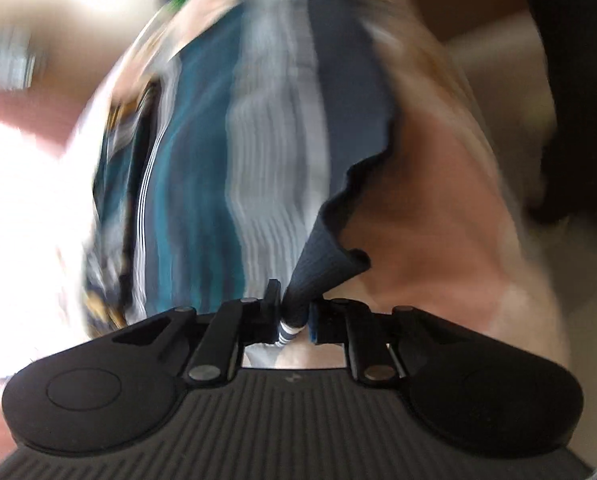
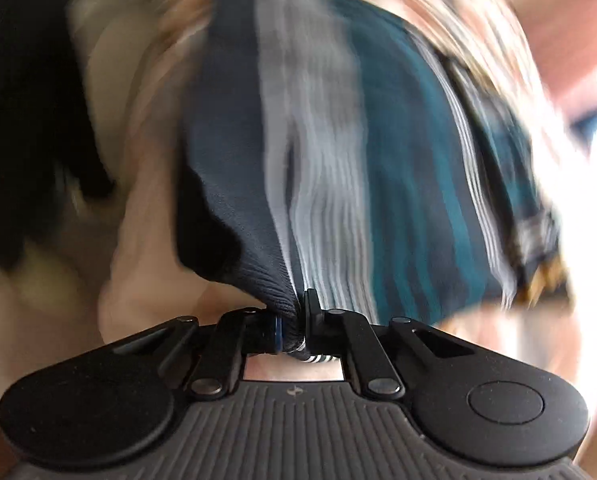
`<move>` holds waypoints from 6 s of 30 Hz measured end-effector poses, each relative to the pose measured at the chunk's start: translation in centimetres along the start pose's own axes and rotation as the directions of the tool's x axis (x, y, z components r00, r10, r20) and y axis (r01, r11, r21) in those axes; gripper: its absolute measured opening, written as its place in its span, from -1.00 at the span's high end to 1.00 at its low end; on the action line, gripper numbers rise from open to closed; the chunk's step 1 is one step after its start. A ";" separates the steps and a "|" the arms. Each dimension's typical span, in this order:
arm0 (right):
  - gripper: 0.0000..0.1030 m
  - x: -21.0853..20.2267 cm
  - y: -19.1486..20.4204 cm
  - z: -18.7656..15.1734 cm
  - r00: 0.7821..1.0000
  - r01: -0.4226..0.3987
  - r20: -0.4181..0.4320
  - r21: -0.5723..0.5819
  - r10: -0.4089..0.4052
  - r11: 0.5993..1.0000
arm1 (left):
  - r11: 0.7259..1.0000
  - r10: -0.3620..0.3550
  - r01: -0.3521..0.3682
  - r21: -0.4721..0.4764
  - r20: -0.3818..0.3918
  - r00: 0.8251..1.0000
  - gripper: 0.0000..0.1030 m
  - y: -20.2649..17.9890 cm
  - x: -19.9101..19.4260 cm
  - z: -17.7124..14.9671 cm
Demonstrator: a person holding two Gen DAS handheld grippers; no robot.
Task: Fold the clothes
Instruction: 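Grasp the sweater hem with both grippers, then fold the hem up over the body toward the collar with both grippers, then release the folded hem and open both grippers, then grasp the folded edge with both grippers and lift it over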
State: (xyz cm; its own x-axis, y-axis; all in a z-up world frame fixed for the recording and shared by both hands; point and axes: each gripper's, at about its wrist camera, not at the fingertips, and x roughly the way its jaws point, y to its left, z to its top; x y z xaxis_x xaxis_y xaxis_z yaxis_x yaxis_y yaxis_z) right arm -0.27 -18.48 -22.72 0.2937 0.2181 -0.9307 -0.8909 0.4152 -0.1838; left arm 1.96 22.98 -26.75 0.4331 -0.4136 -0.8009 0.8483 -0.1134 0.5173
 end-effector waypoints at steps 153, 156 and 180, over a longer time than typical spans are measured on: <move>0.77 2.5 -36.9 5.1 0.968 -0.237 0.168 0.346 0.188 0.908 | 0.808 -0.096 -0.005 -0.589 -0.139 0.986 0.76 36.7 10.4 0.5; 0.76 6.9 -42.9 5.4 0.970 -0.234 0.173 0.469 0.171 0.851 | 0.693 -0.101 -0.014 -0.720 -0.117 0.988 0.75 41.8 15.7 -2.7; 0.72 11.1 -49.0 0.0 0.916 -0.329 0.395 0.840 -0.070 0.432 | 0.218 -0.053 0.223 -0.950 0.217 0.975 0.71 48.5 21.3 -11.6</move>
State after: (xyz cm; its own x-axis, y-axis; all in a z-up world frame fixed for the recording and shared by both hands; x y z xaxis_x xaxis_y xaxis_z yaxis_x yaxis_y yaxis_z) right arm 46.62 -36.37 -24.06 0.4682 0.5195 -0.7148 -0.1908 0.8492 0.4923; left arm 55.86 19.15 -22.19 0.3114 -0.5933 -0.7423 0.5710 0.7413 -0.3529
